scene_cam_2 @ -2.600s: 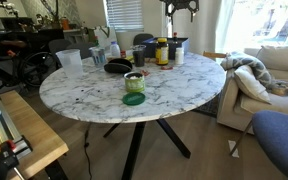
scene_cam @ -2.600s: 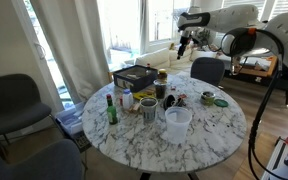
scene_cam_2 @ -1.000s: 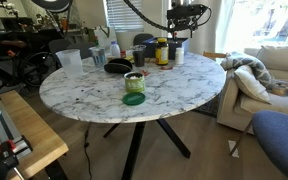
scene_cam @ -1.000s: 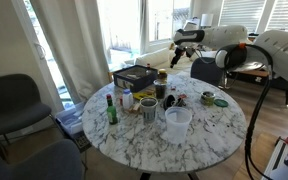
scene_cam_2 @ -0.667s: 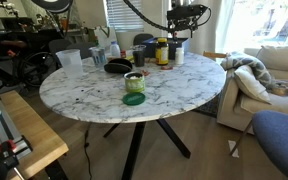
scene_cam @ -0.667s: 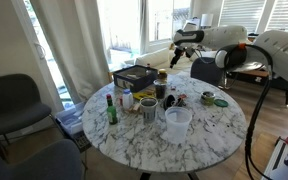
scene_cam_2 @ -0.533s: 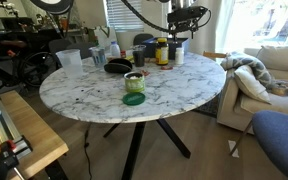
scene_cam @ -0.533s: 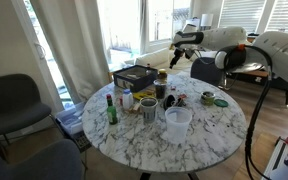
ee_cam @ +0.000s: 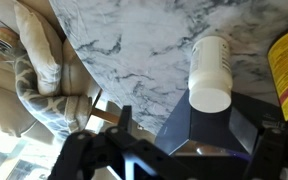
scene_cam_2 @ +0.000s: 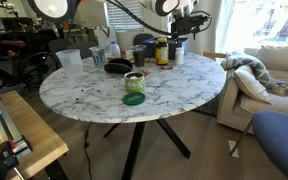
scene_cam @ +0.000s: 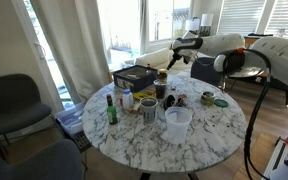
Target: Move the white bottle to the right
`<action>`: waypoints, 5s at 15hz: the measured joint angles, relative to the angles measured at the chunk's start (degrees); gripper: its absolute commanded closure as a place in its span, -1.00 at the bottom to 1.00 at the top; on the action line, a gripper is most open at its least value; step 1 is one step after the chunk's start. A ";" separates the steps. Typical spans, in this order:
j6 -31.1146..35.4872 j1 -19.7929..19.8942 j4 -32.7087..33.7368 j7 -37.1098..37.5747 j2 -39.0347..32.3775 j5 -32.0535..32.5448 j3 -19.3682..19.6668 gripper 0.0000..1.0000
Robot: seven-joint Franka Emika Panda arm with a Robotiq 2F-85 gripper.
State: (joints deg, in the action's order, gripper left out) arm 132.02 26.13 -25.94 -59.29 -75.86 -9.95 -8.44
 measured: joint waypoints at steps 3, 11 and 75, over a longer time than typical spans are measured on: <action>0.00 -0.05 0.24 0.20 0.01 0.02 0.04 -1.00; -3.73 -0.59 0.11 0.38 0.00 0.13 0.10 -1.00; -30.86 15.14 1.79 -24.78 8.88 -5.66 -4.98 0.48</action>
State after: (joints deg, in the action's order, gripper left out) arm 101.15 41.27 -24.15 -84.07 -66.98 -15.60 -13.41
